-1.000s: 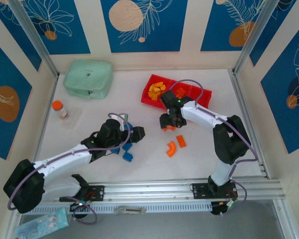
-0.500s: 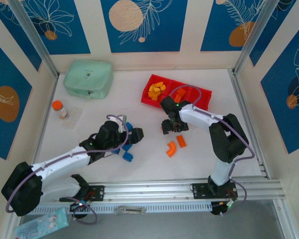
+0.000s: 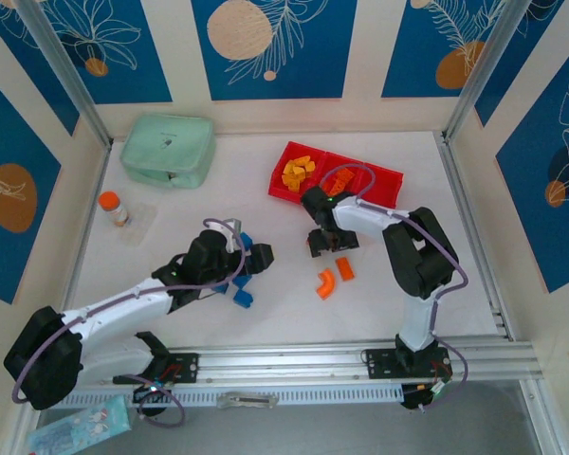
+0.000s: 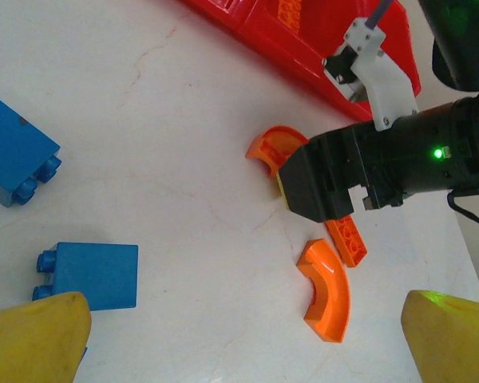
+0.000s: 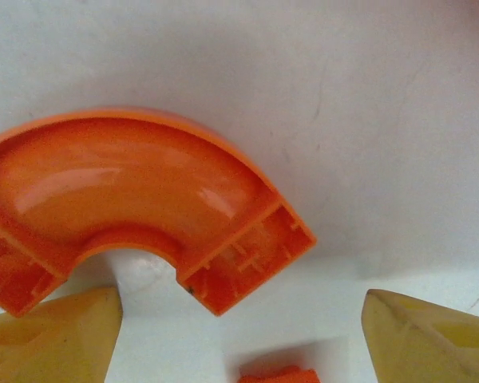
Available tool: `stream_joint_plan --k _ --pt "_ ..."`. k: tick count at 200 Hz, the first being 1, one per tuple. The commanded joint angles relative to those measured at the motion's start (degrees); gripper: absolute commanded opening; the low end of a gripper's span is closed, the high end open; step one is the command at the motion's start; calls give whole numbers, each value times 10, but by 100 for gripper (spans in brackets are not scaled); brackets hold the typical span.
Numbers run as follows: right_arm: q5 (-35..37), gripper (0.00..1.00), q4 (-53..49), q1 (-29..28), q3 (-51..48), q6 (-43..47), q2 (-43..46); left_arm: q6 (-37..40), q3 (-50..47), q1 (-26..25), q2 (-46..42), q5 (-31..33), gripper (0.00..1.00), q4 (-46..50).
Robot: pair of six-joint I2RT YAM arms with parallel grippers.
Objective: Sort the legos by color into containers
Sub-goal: Pick up the lego from the center of the table.
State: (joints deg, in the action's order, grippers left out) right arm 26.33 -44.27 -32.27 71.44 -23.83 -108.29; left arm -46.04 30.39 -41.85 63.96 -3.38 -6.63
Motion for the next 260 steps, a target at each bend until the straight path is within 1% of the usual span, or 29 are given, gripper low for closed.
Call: stream_joint_plan --k 1,38,71,87,109,128,149,159,195,240,260 --pt "8 81 23 -5 27 0 -16 9 11 6 9 3 99 -7" --pt "42 83 1 -11 86 -9 -62 9 14 6 15 2 99 -9" --pt "34 82 3 -9 116 -5 -83 20 21 6 16 -1 99 1" --pt "12 81 16 -8 115 4 -83 26 28 6 20 -3 99 10" --pt "-34 75 26 -7 107 22 -82 28 37 6 28 -9 99 11" --pt "-41 67 22 -9 96 24 -78 27 39 6 33 -13 99 8" --pt "-57 62 26 -7 76 22 -67 24 40 6 38 -16 99 2" --pt "-65 60 25 -5 69 19 -62 23 40 7 40 -18 99 1" --pt "-79 60 26 10 44 7 -50 21 41 6 39 -21 99 1" --pt "-84 51 28 12 42 5 -40 17 42 6 37 -23 99 -1" --pt "-80 46 26 10 44 5 -33 17 42 6 37 -21 99 0"
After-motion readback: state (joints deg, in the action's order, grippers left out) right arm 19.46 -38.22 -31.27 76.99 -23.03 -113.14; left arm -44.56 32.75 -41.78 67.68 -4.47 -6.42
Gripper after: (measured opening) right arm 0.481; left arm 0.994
